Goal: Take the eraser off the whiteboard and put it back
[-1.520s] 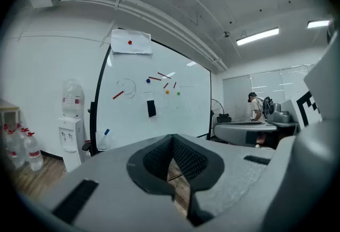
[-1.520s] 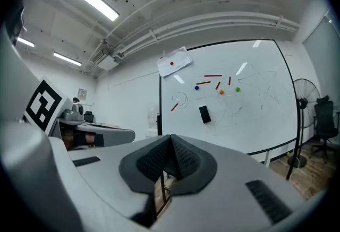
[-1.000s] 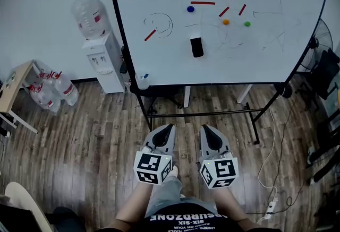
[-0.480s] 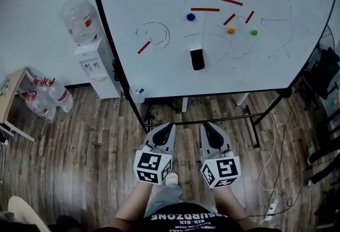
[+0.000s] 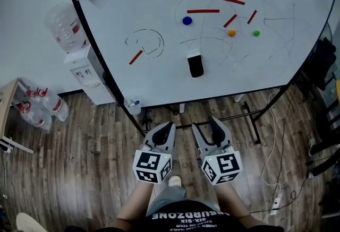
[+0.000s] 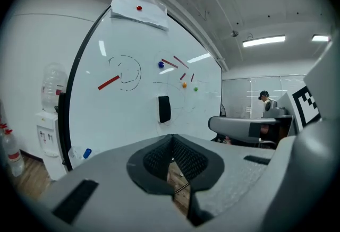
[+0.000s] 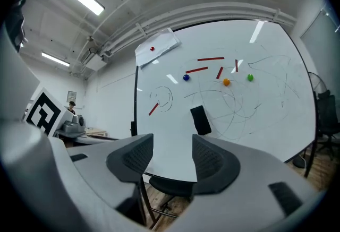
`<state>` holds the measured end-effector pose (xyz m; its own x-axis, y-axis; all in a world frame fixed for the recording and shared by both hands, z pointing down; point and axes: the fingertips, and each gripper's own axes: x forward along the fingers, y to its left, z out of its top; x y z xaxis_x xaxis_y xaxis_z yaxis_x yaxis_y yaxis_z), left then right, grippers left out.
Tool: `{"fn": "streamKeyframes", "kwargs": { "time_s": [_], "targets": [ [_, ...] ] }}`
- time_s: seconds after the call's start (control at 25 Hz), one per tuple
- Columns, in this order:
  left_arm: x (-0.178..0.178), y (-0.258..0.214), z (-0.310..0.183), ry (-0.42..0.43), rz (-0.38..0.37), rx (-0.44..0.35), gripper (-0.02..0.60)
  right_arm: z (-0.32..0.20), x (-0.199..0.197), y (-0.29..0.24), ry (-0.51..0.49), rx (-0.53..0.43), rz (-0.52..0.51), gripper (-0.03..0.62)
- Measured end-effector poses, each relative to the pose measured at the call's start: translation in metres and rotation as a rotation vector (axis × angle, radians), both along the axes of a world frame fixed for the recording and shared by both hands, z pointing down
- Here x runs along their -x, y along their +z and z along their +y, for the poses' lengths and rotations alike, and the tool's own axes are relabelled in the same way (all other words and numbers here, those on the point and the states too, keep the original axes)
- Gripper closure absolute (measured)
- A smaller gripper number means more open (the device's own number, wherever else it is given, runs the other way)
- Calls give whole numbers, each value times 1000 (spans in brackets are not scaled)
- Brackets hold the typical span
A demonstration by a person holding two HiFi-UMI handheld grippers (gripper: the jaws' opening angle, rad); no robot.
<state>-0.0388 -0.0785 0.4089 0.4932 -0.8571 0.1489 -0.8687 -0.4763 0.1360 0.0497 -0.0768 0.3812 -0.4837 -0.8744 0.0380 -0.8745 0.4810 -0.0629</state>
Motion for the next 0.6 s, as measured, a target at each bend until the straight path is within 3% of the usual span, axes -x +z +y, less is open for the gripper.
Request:
{"fn": "streamKeyframes", "kwargs": {
  "time_s": [0.6],
  "targets": [
    [18,5,-41,48,-17,-3,574,-41,3,7,83,6,62,358]
  ]
}}
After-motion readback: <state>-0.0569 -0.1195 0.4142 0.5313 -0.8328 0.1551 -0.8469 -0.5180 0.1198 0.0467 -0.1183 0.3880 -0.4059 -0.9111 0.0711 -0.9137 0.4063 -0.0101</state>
